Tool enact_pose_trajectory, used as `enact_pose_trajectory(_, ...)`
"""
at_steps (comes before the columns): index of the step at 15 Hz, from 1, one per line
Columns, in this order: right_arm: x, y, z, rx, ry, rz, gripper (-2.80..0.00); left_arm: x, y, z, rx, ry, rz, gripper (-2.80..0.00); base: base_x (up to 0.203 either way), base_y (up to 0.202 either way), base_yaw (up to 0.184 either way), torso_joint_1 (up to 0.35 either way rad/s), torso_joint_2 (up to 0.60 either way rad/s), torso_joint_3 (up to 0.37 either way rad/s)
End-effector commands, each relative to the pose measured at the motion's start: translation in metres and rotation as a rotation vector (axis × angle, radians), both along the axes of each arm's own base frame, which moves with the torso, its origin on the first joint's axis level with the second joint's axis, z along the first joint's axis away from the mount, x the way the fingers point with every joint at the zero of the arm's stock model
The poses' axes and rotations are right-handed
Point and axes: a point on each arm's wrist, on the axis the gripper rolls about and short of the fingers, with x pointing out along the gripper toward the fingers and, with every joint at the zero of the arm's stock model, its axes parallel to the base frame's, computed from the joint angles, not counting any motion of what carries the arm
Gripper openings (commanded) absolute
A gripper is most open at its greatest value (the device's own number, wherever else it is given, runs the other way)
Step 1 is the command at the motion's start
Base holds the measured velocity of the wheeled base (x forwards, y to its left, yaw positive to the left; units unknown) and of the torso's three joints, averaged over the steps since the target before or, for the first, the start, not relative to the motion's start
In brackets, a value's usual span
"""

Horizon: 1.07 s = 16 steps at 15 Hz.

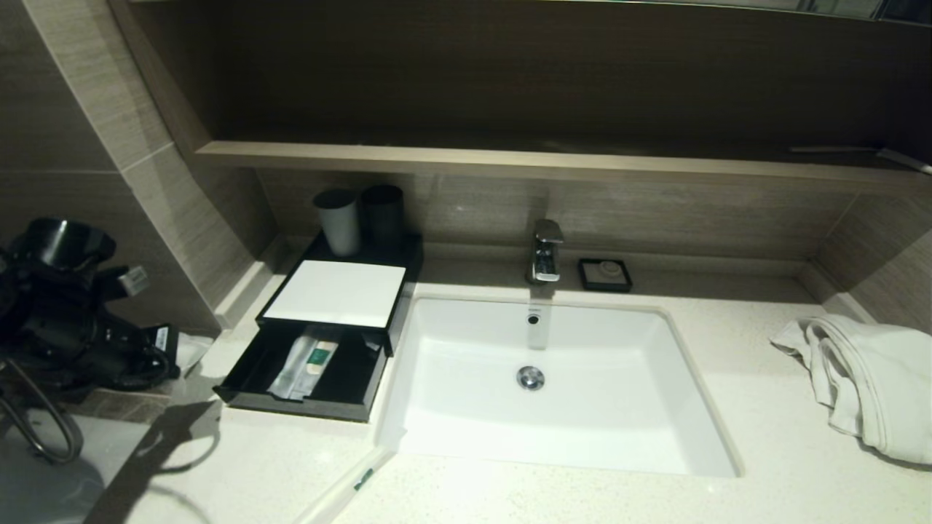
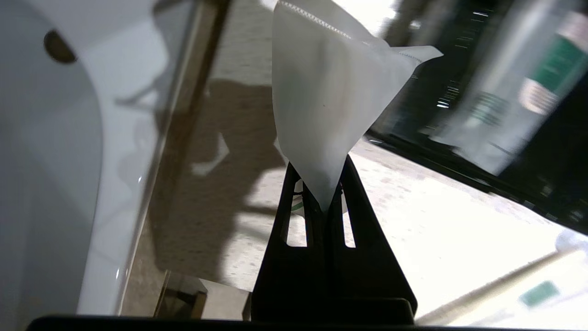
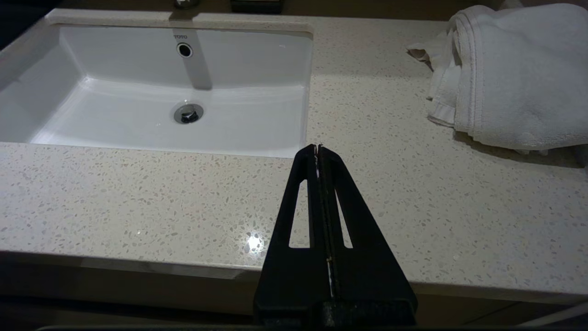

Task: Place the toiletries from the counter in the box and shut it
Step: Pick up the bathroom toiletry, then place the bathroom toiletry into the drawer

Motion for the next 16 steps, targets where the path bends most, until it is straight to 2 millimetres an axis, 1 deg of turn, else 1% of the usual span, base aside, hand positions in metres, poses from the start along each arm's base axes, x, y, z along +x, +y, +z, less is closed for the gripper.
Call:
enact_pose_trajectory(1, 0.0, 0.0, 0.0, 0.0, 0.0, 0.0, -2.8, -0.003, -0.021, 0.013, 0.011, -0.045, -0.073, -2.8, 0.0, 0.0, 0.0, 0.0, 0.0, 0.0)
enact_pose_trajectory(3, 0.0, 0.0, 0.0, 0.0, 0.0, 0.0, -2.8, -0.003, -0.04, 0.019, 0.042, -0.069, -0.182, -2.8, 0.0, 0.0, 0.0, 0.0, 0.0, 0.0)
enact_pose_trajectory(4, 0.0, 0.0, 0.0, 0.0, 0.0, 0.0, -2.8, -0.004, -0.044, 0.021, 0.049, -0.079, -0.204, -2.8, 0.0, 0.0, 0.0, 0.0, 0.0, 0.0)
enact_pose_trajectory(6, 0.0, 0.0, 0.0, 0.0, 0.0, 0.0, -2.8, -0.002, -0.06, 0.025, 0.053, -0.097, -0.267, -2.8, 0.0, 0.0, 0.0, 0.0, 0.0, 0.0)
enact_pose_trajectory(8, 0.0, 0.0, 0.0, 0.0, 0.0, 0.0, -2.8, 0.001, -0.07, 0.027, 0.052, -0.106, -0.302, -2.8, 0.0, 0.0, 0.0, 0.0, 0.0, 0.0)
enact_pose_trajectory(12, 0.0, 0.0, 0.0, 0.0, 0.0, -0.002, -2.8, 0.004, -0.091, 0.02, 0.046, -0.085, -0.374, -2.8, 0.0, 0.0, 0.0, 0.0, 0.0, 0.0)
enact_pose_trajectory(16, 0.0, 0.0, 0.0, 0.0, 0.0, 0.0, -2.8, 0.003, -0.105, 0.017, 0.062, -0.055, -0.444, -2.8, 0.0, 0.0, 0.0, 0.0, 0.0, 0.0)
